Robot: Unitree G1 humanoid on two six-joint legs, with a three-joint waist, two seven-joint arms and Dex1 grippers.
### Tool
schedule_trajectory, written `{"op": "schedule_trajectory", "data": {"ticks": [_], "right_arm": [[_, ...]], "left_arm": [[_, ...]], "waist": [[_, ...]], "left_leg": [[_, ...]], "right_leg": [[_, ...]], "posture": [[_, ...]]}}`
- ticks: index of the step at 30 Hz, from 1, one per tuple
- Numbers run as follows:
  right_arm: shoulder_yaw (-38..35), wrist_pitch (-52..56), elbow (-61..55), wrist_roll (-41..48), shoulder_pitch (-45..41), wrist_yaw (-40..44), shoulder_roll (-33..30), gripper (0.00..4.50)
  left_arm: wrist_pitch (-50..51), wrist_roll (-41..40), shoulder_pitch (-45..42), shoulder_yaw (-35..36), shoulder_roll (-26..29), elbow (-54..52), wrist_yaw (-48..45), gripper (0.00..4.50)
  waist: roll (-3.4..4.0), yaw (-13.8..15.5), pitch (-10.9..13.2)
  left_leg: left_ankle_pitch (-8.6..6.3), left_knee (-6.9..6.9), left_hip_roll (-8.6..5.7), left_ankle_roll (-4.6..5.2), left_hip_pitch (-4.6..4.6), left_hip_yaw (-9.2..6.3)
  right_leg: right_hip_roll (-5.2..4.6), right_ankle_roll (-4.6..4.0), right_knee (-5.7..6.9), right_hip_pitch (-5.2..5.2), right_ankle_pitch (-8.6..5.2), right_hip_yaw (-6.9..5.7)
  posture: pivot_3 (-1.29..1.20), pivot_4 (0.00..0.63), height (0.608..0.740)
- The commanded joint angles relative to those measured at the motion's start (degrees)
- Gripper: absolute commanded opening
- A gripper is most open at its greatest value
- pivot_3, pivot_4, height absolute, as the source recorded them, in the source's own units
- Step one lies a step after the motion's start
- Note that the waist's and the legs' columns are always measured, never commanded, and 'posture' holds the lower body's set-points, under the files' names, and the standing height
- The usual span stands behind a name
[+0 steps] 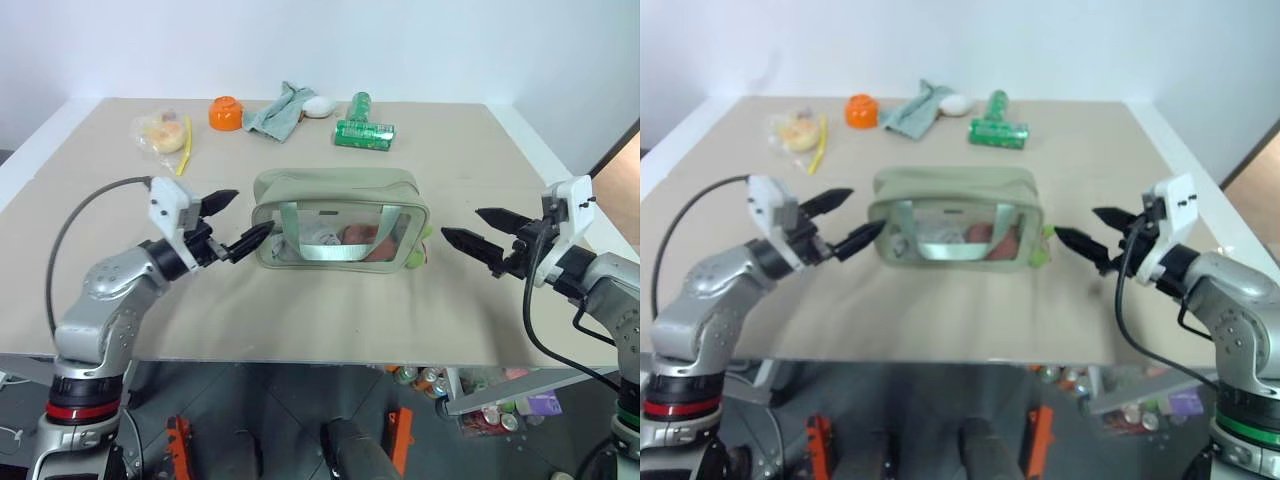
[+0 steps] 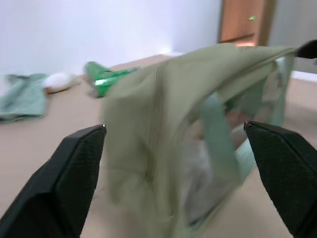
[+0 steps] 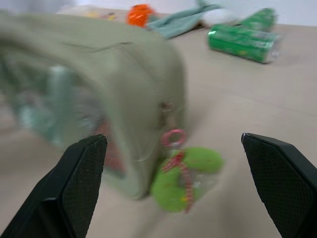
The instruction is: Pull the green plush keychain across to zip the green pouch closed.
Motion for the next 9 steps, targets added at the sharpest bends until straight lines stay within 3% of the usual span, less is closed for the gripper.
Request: {"op": "schedule_trajectory", "data": {"ticks": [1,5,9], "right_arm": [[0.38,1.06,-7.77,3.39,4.1,3.41,-2.88,4.5],[4.2,-3.04,-13.65,2.34,11.96,5.29,-1.78,4.5],[7.58,-10.44,-13.29,-1.62,14.69,4.46,1.75,4.5]], "left_arm": [[-2.25,1.26,7.68,8.42,4.69,-3.03,-0.11,4.45],[-4.28,3.93,20.05,6.28,6.62,-7.58,-2.5,4.45],[-4.51,8.43,22.29,-1.68,4.68,-11.09,0.14,4.45]], "waist": [[0.0,-0.16,0.0],[-0.05,-0.17,-0.02],[-0.13,0.8,0.02]], "left_leg": [[0.0,-0.02,0.01,0.0,0.0,0.01],[-0.13,-0.24,0.1,0.09,0.13,0.04],[-0.1,-0.02,-0.02,0.04,-0.06,-0.11]], "right_leg": [[0.0,0.0,0.0,-0.02,-0.01,0.01],[0.0,-0.16,0.02,-0.04,-0.31,-0.04],[-0.08,-0.22,0.0,-0.01,-0.34,-0.14]], "posture": [[0.0,0.15,0.74],[0.0,0.15,0.74],[0.0,0.15,0.74]]}}
